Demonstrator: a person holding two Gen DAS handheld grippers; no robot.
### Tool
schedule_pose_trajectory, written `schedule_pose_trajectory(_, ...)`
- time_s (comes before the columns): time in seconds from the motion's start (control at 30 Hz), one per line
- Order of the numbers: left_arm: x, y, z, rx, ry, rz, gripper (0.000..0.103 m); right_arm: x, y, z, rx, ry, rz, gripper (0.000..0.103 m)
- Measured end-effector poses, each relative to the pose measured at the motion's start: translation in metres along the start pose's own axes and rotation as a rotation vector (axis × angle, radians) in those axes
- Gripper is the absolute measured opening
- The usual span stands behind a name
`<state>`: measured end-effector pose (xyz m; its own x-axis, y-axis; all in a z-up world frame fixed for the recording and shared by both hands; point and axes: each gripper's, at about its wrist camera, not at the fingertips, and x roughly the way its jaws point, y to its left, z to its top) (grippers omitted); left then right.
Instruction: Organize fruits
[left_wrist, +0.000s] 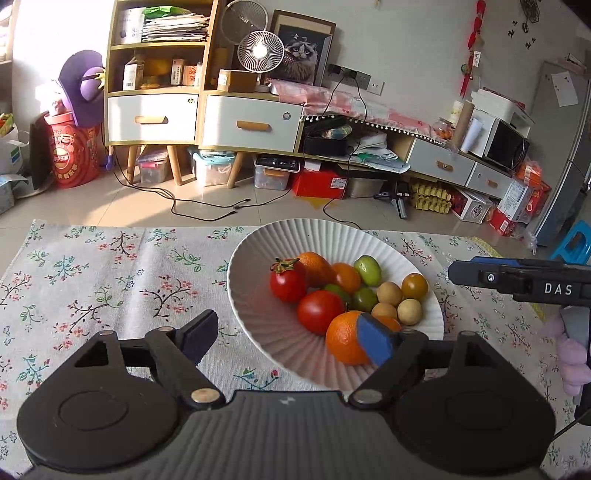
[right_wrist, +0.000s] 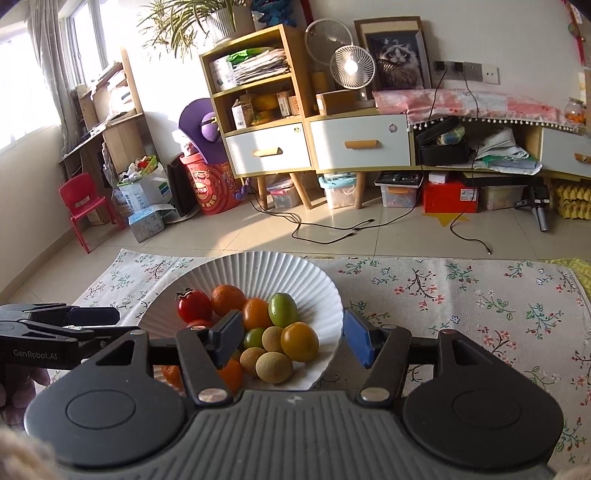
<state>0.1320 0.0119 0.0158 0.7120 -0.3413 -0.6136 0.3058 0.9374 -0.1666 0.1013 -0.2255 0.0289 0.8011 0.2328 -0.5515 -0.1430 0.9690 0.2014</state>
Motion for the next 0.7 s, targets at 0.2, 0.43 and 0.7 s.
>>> schedule_pose_trajectory(0.2,-0.02,0.0,-0.024,-0.055,0.041,0.081,0.092,-0.019,0.018,-0.016,0.04,0.02,-0.083,0.076)
schedule_pose_trajectory(0.43,-0.034,-0.016,-0.035,-0.035,0.104,0.168,0.097,-0.032,0.043,-0.04,-0.005,0.076,-0.15,0.087)
schedule_pose_trajectory(0.7,-0.051,-0.025,-0.051,-0.008,0.113,0.272,0.097,-0.05,0.048,-0.05,0.027,0.082,-0.247,0.101)
